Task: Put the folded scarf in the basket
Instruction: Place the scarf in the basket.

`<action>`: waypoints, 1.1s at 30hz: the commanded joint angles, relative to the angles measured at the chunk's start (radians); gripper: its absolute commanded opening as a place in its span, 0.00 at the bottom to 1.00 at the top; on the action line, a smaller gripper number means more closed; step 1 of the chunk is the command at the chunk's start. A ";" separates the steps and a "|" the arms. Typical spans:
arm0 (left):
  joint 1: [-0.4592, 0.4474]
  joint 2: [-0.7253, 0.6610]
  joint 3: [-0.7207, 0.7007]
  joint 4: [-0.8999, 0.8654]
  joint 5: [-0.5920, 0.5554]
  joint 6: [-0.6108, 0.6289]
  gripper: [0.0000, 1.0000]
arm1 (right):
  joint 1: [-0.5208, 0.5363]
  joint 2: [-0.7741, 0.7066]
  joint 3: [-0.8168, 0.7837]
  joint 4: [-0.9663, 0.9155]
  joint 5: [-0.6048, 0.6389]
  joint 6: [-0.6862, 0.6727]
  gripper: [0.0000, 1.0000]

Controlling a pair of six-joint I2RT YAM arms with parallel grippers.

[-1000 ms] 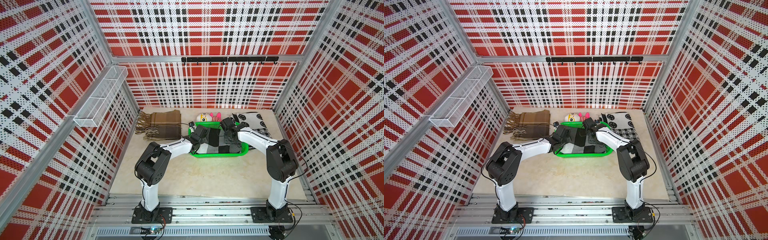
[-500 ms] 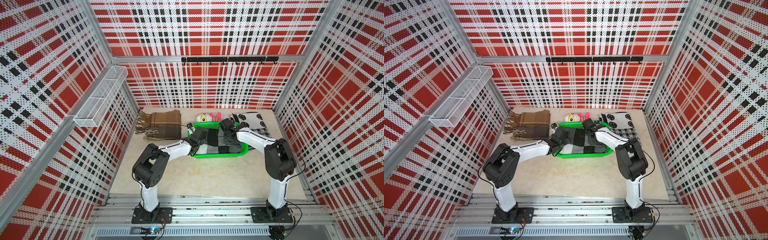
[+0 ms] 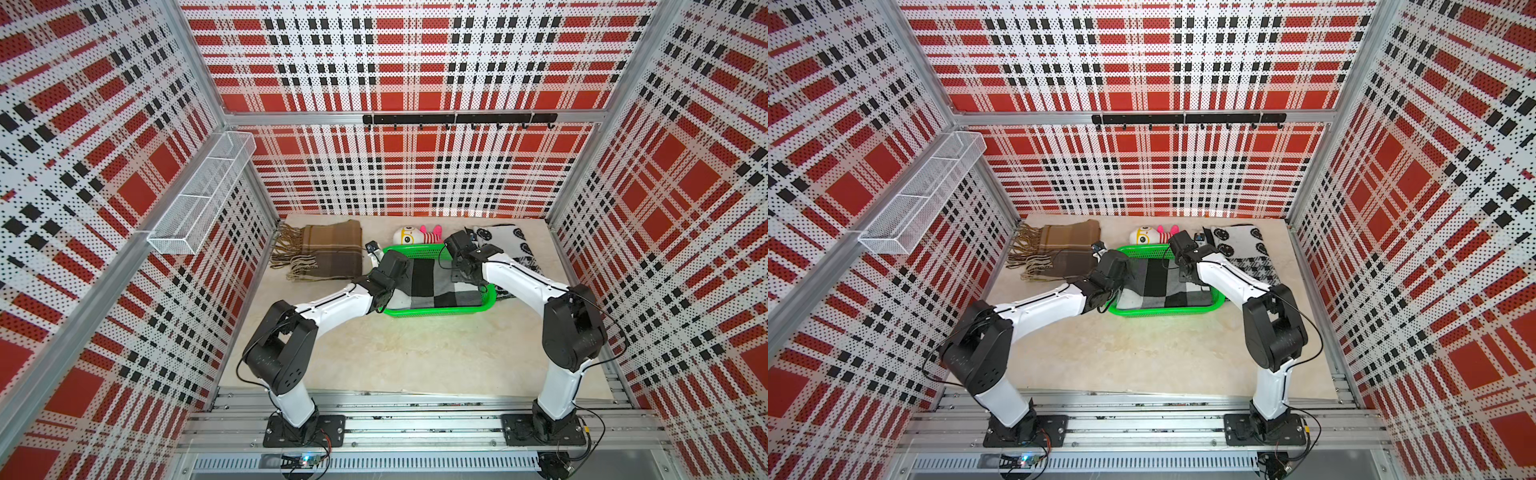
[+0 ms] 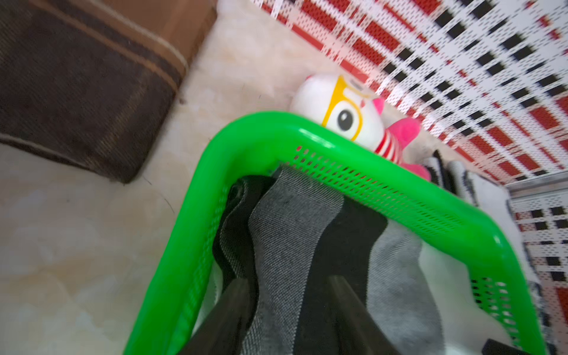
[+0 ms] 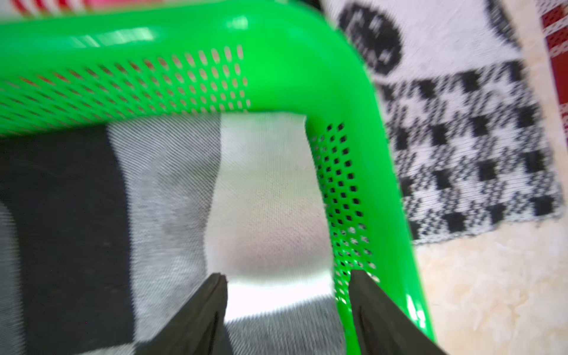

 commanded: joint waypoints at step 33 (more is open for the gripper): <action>0.231 0.067 0.090 0.059 0.286 0.079 0.43 | 0.021 0.128 -0.049 0.089 -0.200 0.010 0.61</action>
